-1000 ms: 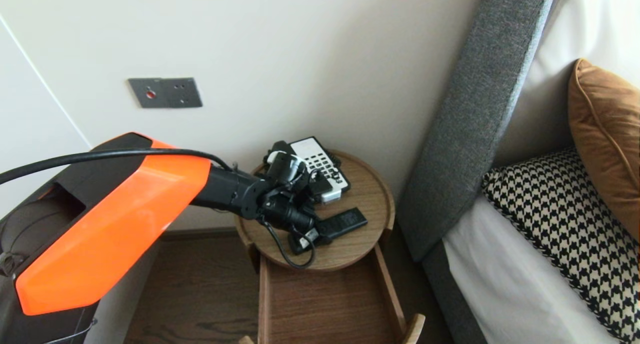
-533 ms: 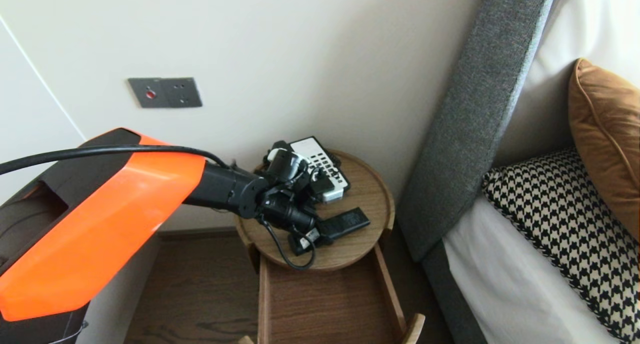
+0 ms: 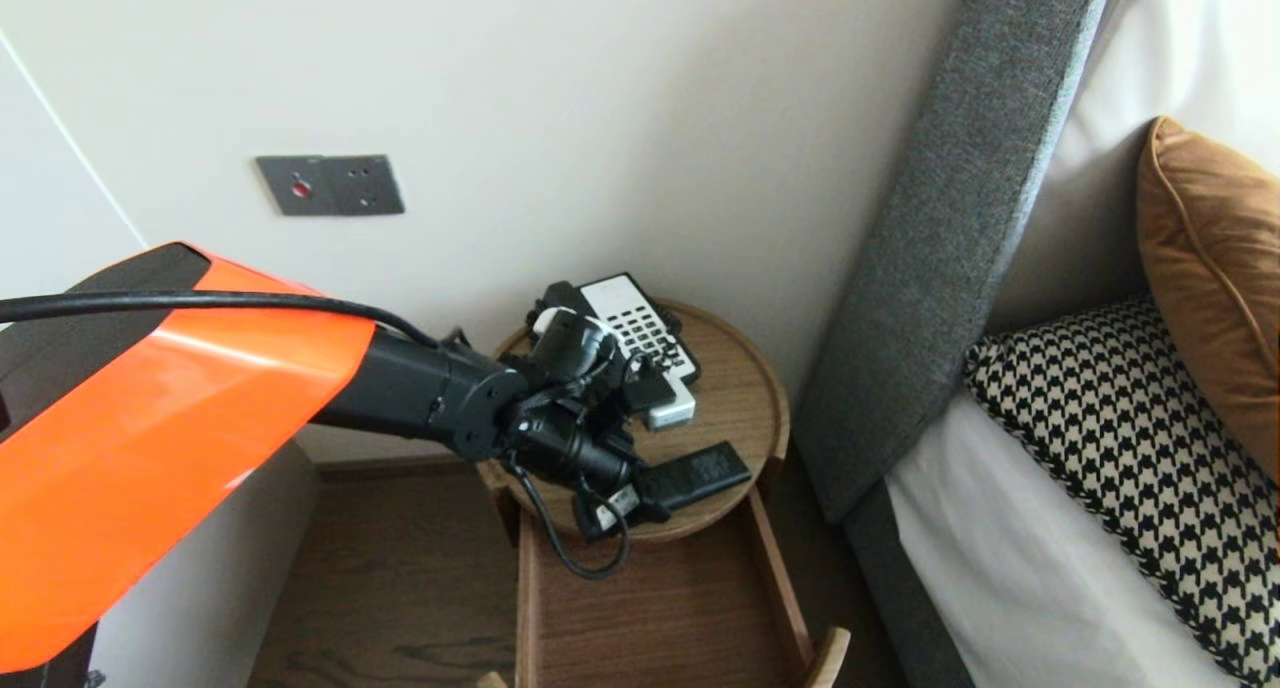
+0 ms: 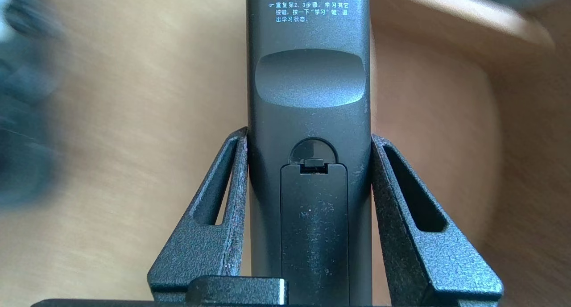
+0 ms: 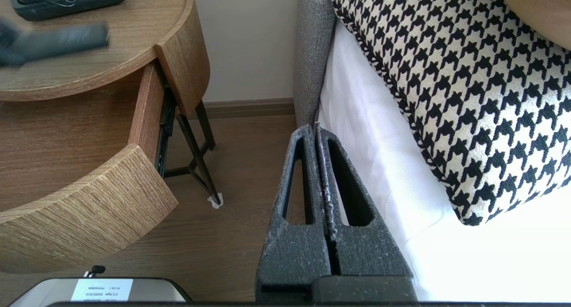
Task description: Put the remote controls on the table in the drawer one by one
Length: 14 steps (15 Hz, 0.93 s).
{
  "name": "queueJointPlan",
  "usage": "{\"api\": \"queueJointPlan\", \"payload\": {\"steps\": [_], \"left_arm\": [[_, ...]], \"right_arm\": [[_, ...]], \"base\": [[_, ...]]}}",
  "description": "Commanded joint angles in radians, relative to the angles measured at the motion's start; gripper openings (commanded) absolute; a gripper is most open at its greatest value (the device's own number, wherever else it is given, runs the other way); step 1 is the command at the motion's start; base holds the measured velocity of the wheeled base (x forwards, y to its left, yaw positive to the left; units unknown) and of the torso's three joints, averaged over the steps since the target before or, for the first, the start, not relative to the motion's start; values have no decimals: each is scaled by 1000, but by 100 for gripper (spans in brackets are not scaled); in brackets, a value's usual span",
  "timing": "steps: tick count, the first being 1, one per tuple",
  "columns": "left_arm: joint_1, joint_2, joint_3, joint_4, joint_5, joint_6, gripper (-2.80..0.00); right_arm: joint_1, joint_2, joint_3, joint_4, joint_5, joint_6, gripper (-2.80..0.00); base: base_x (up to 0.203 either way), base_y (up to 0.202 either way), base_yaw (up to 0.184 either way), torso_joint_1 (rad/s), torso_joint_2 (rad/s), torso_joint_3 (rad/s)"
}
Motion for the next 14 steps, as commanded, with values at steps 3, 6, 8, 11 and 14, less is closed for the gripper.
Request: {"api": "queueJointPlan", "payload": {"steps": [3, 6, 8, 11, 14], "left_arm": [[-81, -106, 244, -55, 4, 5, -280], [-139, -106, 362, -184, 23, 3, -280], [-149, -83, 385, -213, 30, -3, -280], [-149, -55, 399, -232, 32, -13, -280], [-145, -7, 440, -316, 37, -16, -280]], "right_arm": [[0, -5, 0, 1, 0, 0, -280], [0, -5, 0, 1, 0, 0, -280], [0, -5, 0, 1, 0, 0, -280], [0, -5, 0, -1, 0, 0, -280], [0, -5, 0, 0, 0, 0, -280]], "base": [[0, 0, 0, 0, 0, 0], [0, 0, 0, 0, 0, 0], [0, 0, 0, 0, 0, 0], [0, 0, 0, 0, 0, 0], [0, 0, 0, 0, 0, 0]]}}
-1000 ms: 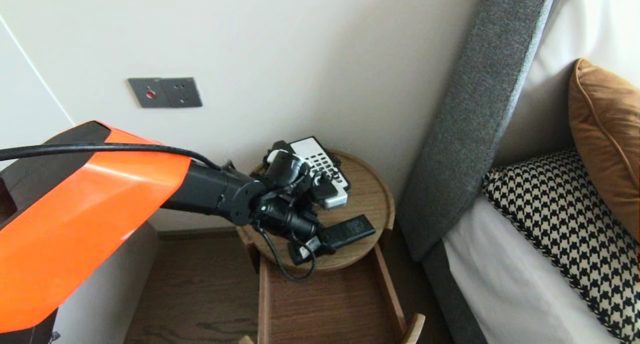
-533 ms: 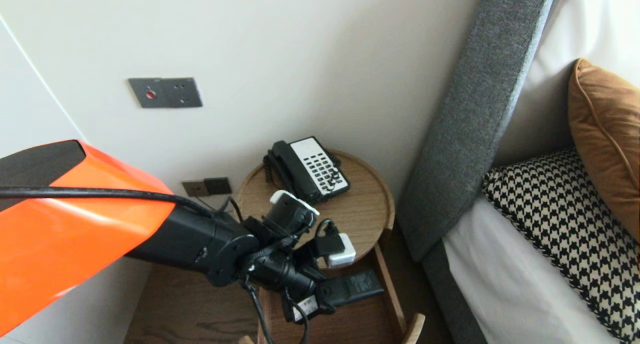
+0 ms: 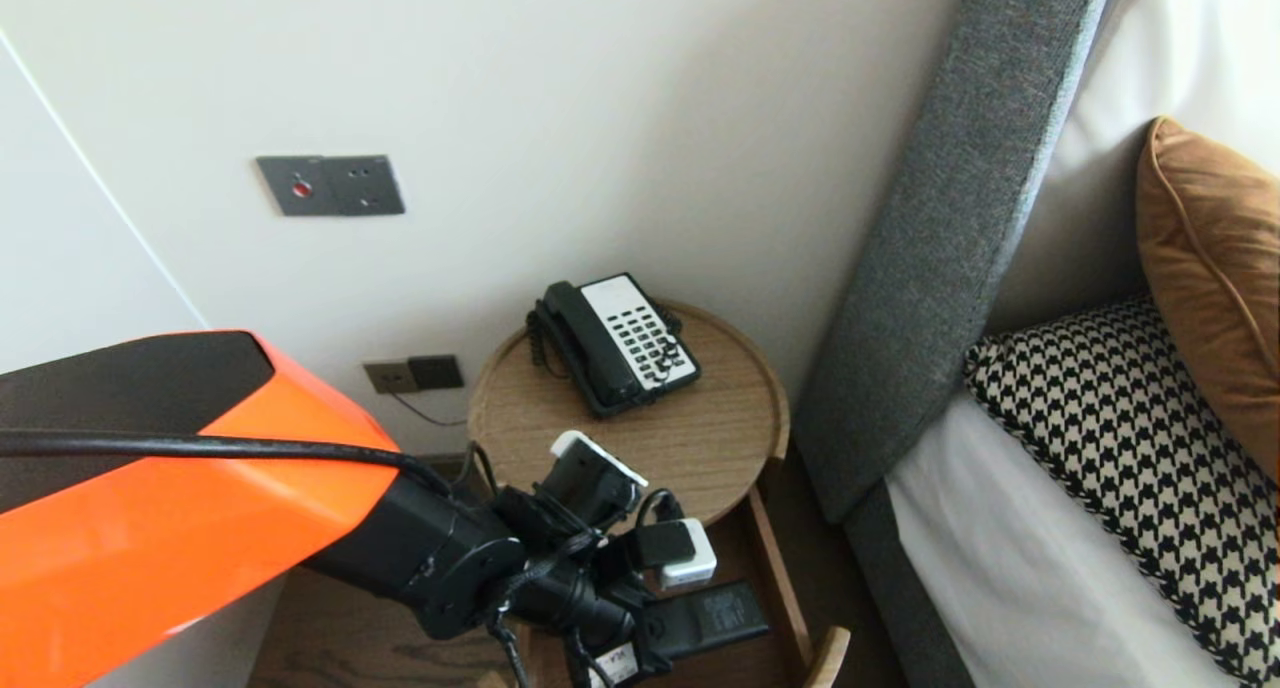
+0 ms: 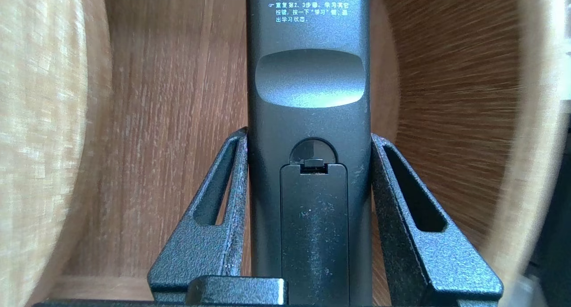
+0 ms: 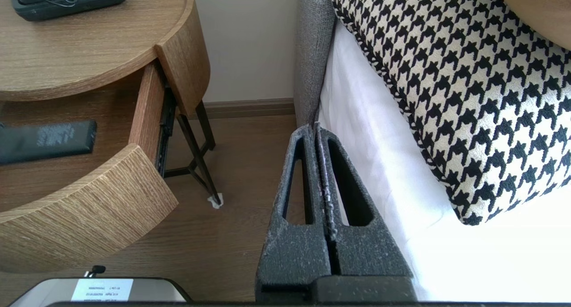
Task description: Put the remote controls on the table in the drawer one by one
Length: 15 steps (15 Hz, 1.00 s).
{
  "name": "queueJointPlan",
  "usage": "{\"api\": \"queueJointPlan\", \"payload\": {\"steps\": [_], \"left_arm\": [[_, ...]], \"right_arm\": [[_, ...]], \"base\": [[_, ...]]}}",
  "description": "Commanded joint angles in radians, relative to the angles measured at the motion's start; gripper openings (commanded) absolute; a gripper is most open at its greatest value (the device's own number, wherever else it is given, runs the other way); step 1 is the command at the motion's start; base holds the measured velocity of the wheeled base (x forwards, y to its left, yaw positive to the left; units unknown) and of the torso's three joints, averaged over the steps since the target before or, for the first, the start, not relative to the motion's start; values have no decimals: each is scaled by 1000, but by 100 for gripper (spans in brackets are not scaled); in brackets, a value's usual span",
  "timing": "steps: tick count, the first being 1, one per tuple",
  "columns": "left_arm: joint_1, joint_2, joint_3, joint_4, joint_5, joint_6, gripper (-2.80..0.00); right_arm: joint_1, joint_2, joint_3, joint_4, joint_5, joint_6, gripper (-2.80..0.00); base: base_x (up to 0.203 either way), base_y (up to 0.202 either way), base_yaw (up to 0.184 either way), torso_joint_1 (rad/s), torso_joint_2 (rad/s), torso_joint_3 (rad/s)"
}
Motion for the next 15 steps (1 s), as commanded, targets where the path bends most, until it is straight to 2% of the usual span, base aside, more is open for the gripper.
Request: {"api": "queueJointPlan", "payload": {"steps": [1, 4, 6, 9, 15], "left_arm": [[3, 59, 20, -43, 17, -6, -280], [5, 126, 20, -181, 39, -42, -280], [5, 165, 21, -253, 83, -55, -280], [17, 204, 23, -309, 94, -57, -280], [31, 269, 11, -337, 93, -59, -280]], "right_arm": [[0, -5, 0, 1, 0, 0, -280], [0, -5, 0, 0, 0, 0, -280], [0, -5, 0, 1, 0, 0, -280], [0, -5, 0, 0, 0, 0, -280], [0, -5, 0, 1, 0, 0, -280]], "base": [[0, 0, 0, 0, 0, 0], [0, 0, 0, 0, 0, 0], [0, 0, 0, 0, 0, 0], [0, 0, 0, 0, 0, 0], [0, 0, 0, 0, 0, 0]]}}
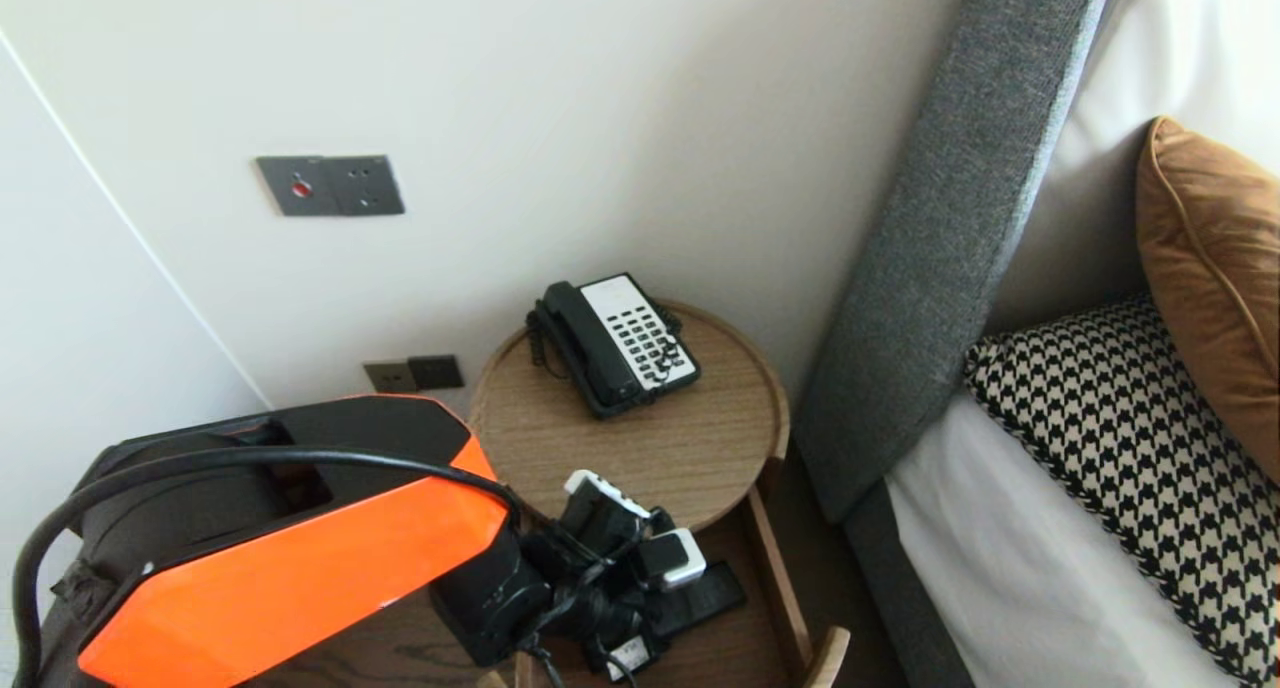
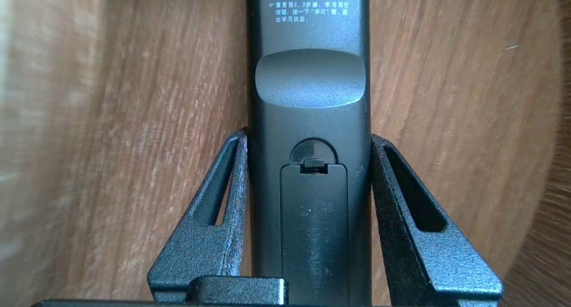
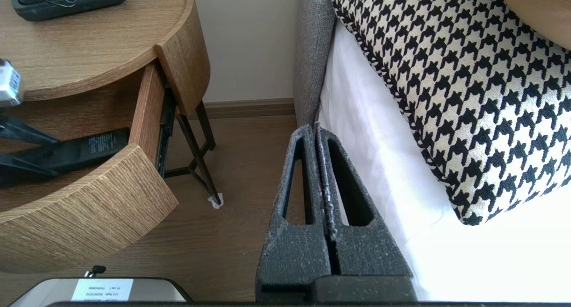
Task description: Put the remote controls on the table in the drawer one by one
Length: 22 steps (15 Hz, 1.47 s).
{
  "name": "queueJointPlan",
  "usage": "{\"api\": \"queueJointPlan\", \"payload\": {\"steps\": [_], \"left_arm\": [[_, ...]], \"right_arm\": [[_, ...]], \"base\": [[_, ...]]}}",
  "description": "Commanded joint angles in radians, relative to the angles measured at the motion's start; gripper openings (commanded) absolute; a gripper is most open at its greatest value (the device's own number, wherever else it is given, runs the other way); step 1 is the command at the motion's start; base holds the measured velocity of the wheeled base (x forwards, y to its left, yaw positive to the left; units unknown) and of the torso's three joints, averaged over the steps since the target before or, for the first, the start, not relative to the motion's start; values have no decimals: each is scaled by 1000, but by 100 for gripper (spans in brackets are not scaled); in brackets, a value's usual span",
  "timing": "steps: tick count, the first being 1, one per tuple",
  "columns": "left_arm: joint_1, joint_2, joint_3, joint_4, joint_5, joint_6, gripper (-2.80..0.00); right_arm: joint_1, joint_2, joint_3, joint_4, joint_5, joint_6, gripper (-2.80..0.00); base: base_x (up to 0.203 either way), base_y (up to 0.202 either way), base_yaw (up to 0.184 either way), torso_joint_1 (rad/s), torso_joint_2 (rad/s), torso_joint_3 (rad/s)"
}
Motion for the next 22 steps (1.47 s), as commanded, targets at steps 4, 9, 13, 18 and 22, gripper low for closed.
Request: {"api": "queueJointPlan", "payload": {"steps": [4, 9, 13, 18, 22], "left_arm": [[0, 54, -7, -18, -1, -8, -280], [-1, 44, -3, -18, -2, -9, -280], [-1, 37, 1, -18, -1, -20, -280], [-2, 41, 1, -18, 0, -28, 0], [-8, 26, 5, -18, 1, -27, 0]], "right_arm": [[0, -5, 0, 1, 0, 0, -280], [0, -5, 0, -1, 0, 0, -280], [0, -5, 0, 1, 0, 0, -280], [0, -5, 0, -1, 0, 0, -280], [0, -5, 0, 1, 0, 0, -280]], "base": [[0, 0, 0, 0, 0, 0], [0, 0, 0, 0, 0, 0], [0, 0, 0, 0, 0, 0], [0, 0, 0, 0, 0, 0], [0, 0, 0, 0, 0, 0]]}}
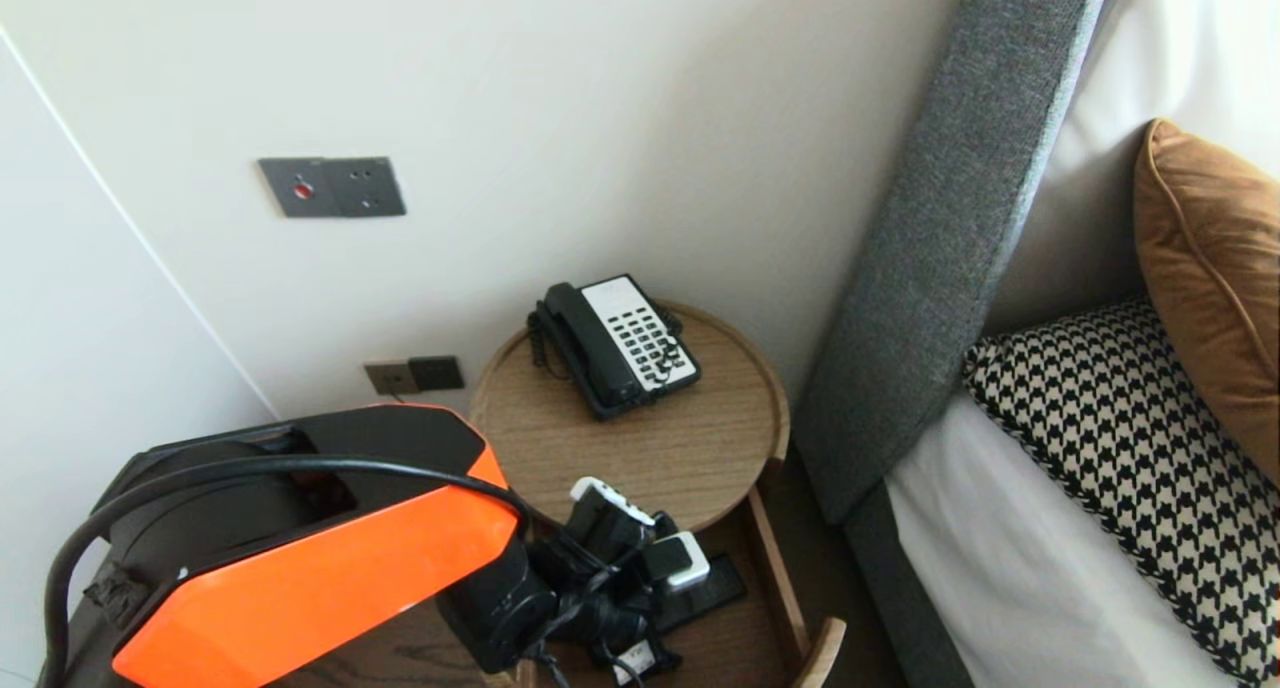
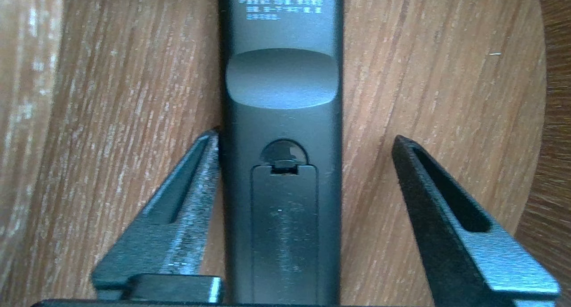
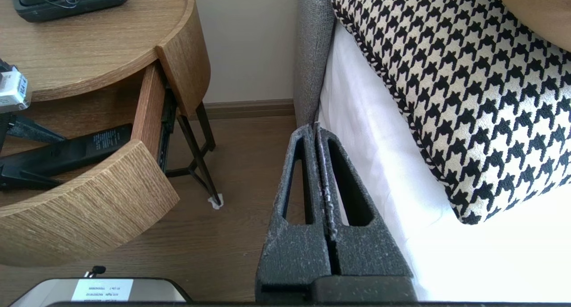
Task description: Put the remote controls on the table in the drawer one by one
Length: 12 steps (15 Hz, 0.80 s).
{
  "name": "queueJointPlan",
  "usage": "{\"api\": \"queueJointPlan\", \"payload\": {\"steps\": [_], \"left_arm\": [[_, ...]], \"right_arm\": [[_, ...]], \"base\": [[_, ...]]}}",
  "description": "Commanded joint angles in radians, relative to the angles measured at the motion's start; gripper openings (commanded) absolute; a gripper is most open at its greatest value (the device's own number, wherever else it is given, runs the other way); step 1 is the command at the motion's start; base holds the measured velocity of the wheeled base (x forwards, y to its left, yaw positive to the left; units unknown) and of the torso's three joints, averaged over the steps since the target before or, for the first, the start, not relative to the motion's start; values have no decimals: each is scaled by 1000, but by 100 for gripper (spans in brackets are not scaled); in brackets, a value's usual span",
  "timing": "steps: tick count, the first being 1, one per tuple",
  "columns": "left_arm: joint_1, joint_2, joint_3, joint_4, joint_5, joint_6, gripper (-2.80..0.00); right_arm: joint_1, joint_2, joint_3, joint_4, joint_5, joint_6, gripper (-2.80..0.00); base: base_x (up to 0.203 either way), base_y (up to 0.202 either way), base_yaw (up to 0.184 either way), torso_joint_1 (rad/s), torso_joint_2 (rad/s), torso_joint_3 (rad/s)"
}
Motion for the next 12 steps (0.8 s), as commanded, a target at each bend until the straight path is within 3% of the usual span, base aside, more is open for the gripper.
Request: {"api": "queueJointPlan", "payload": {"steps": [1, 12], "left_arm": [[-1, -21, 4, -4, -1, -2, 0], [-38, -165, 70, -10, 6, -27, 0]], "right_arm": [[0, -5, 0, -1, 0, 0, -280], [0, -5, 0, 1, 0, 0, -280]], "base": [[0, 0, 0, 0, 0, 0], [0, 0, 0, 0, 0, 0]]}}
